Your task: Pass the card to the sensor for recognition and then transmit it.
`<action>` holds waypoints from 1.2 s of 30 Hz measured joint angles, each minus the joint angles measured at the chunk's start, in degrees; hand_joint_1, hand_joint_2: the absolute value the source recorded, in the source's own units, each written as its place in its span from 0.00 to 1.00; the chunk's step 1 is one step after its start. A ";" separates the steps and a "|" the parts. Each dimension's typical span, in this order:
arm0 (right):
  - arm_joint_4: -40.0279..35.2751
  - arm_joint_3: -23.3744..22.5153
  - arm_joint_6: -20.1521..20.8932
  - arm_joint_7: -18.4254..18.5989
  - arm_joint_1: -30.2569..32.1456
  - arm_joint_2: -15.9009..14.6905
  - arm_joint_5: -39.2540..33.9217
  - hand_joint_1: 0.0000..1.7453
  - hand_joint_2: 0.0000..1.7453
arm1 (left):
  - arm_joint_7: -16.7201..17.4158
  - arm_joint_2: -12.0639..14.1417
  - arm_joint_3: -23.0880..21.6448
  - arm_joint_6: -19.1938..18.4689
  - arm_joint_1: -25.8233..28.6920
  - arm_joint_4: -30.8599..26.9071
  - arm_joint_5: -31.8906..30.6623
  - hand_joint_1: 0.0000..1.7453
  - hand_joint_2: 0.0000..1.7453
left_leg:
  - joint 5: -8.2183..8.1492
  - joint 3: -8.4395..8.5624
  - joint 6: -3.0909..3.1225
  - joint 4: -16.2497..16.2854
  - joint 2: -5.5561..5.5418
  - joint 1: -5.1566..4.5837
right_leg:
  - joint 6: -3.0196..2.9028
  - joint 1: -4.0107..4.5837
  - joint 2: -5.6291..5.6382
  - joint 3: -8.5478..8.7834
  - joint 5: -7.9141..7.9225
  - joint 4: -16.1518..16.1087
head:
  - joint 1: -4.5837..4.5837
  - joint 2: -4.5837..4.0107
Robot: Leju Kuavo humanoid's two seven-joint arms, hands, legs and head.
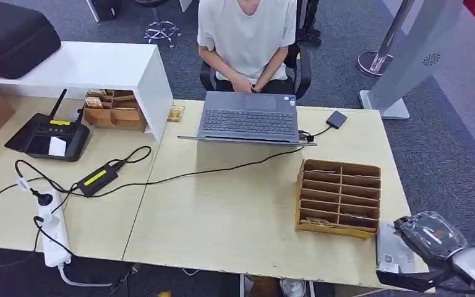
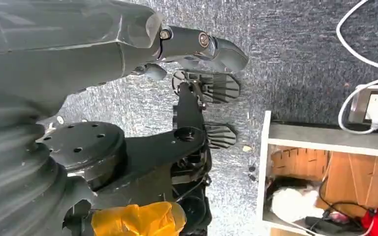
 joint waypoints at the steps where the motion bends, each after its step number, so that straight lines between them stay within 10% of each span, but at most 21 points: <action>1: 0.13 -0.04 0.06 -0.09 0.08 0.26 -0.02 1.00 1.00 | 0.02 0.00 0.15 0.04 0.00 0.00 0.00 0.00 1.00 | 0.00 0.00 0.00 0.00 0.00 0.00 | 0.00 0.00 0.00 0.00 0.00 0.00 | 0.07 0.00; 36: 2.36 -0.68 1.27 -1.99 1.32 3.76 0.00 1.00 1.00 | -0.15 -0.24 0.68 -0.35 -0.08 0.00 -2.12 0.00 1.00 | 0.00 0.03 0.00 0.00 0.03 0.00 | 0.00 0.01 0.02 0.04 0.00 -0.01 | 0.04 0.00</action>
